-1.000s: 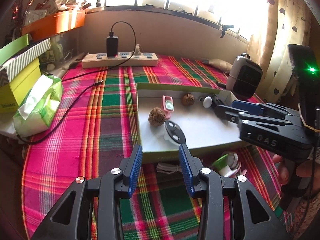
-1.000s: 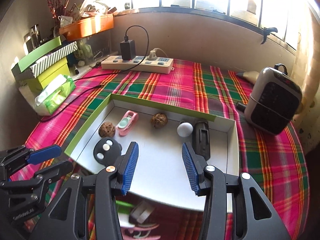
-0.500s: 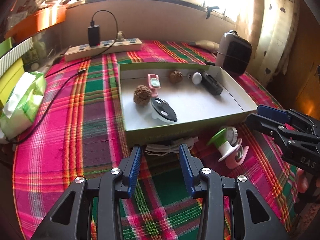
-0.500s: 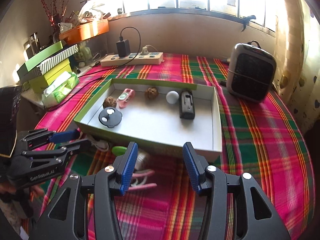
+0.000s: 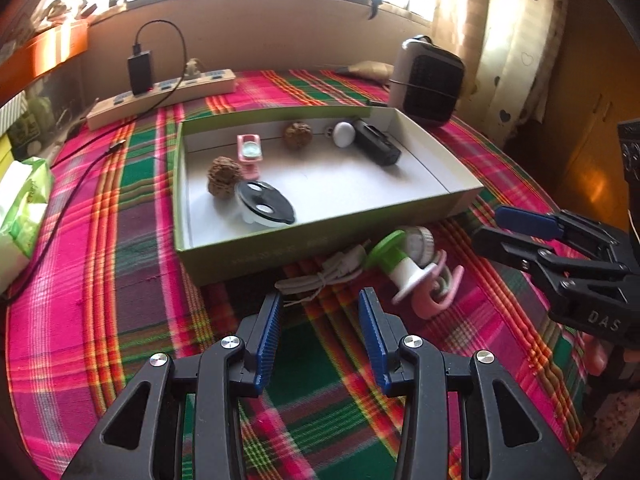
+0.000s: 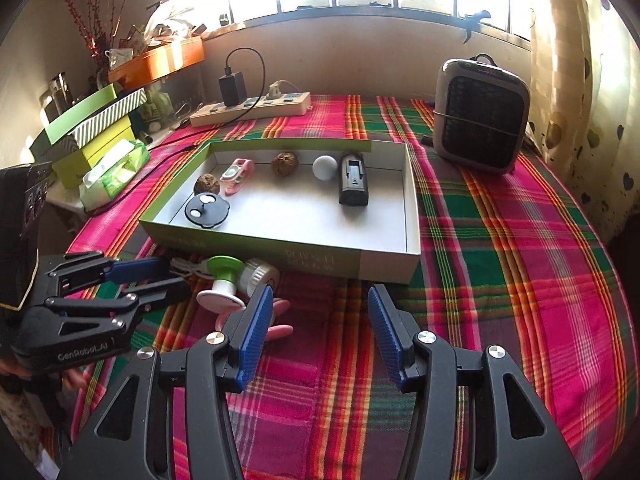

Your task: Organize objects

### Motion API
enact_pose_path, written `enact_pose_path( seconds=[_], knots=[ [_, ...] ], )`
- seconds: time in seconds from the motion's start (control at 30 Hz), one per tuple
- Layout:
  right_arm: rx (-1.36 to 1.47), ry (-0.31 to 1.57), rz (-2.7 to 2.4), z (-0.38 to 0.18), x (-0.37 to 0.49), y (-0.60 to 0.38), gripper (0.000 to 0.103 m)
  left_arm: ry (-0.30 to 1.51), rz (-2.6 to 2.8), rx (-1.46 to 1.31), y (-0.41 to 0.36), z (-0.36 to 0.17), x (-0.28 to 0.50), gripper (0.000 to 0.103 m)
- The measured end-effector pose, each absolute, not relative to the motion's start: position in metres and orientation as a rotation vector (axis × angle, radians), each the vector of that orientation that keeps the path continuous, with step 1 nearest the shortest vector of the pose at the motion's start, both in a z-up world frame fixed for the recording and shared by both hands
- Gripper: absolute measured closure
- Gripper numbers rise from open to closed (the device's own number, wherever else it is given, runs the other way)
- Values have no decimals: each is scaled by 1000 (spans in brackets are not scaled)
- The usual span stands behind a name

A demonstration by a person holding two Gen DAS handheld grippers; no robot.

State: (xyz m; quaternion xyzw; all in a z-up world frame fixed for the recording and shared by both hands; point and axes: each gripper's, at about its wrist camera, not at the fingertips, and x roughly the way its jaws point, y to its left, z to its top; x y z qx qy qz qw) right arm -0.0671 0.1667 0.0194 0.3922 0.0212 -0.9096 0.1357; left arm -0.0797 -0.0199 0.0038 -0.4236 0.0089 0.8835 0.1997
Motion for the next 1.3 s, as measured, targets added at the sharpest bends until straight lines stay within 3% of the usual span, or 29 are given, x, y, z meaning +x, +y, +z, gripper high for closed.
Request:
enact_pose_path(
  seconds=[0.53,0.6,0.7,1.3],
  knots=[
    [1176,116,-2509,1,-56,131,51,20,2479,-1161,-24,10,-75,66],
    [1188,145,-2528,-2,-59,128,44,16,2477,-1151,-23,12,-74,66],
    [1205,181,-2553,-4,-62,126,43,-17,2454,-1150,-21,13,-74,66],
    [1287,180,-2670,-8,-60,175,43,-55,2434,-1159,7,23,-74,65]
  ],
)
